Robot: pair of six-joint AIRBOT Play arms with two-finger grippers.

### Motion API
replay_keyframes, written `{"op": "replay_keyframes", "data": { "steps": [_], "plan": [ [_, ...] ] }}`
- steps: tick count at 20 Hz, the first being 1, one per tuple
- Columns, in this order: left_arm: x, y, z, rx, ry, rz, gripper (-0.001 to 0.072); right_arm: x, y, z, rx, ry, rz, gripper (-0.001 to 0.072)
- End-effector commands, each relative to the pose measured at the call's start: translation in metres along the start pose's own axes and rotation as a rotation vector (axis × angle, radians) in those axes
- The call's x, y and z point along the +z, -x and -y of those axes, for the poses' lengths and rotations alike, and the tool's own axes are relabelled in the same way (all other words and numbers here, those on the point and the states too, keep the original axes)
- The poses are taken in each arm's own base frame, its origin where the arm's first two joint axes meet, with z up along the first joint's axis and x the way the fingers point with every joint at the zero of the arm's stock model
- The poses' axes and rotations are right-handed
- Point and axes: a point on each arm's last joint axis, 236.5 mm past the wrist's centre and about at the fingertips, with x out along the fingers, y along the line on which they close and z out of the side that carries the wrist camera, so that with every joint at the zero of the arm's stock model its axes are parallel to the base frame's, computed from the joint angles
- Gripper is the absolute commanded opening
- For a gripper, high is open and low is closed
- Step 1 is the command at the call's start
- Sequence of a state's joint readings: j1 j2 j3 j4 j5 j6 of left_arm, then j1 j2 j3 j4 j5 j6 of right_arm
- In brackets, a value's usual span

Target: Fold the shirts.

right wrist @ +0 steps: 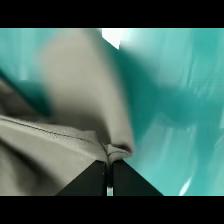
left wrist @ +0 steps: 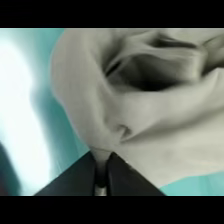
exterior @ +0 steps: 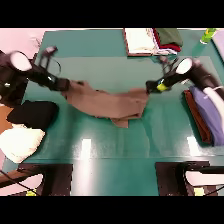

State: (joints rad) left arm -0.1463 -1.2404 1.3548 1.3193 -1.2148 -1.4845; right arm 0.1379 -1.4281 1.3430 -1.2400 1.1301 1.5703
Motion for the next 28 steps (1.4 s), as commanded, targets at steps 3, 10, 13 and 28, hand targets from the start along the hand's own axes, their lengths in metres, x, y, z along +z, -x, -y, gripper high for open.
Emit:
{"op": "replay_keyframes", "data": {
  "steps": [3, 10, 13, 28],
  "plan": [
    [0.07, 0.206, 0.045, 0.018, -0.126, 0.52, 0.0033, 0.068, 0.224, -0.037, -0.042, 0.143, 0.514, 0.0019],
    [0.043, 0.418, 0.104, -0.026, -0.234, 0.999, 0.0033, 0.024, 0.447, -0.071, -0.107, 0.223, 0.999, 0.0018],
    [0.042, 0.457, 0.125, -0.092, -0.258, 1.118, 0.0032, 0.011, 0.492, -0.071, -0.151, 0.215, 1.095, 0.0017],
    [0.019, -0.027, 0.019, -0.109, -0.005, -0.023, 0.0033, 0.096, 0.097, 0.02, -0.056, 0.059, 0.242, 0.0018]
  ]
}}
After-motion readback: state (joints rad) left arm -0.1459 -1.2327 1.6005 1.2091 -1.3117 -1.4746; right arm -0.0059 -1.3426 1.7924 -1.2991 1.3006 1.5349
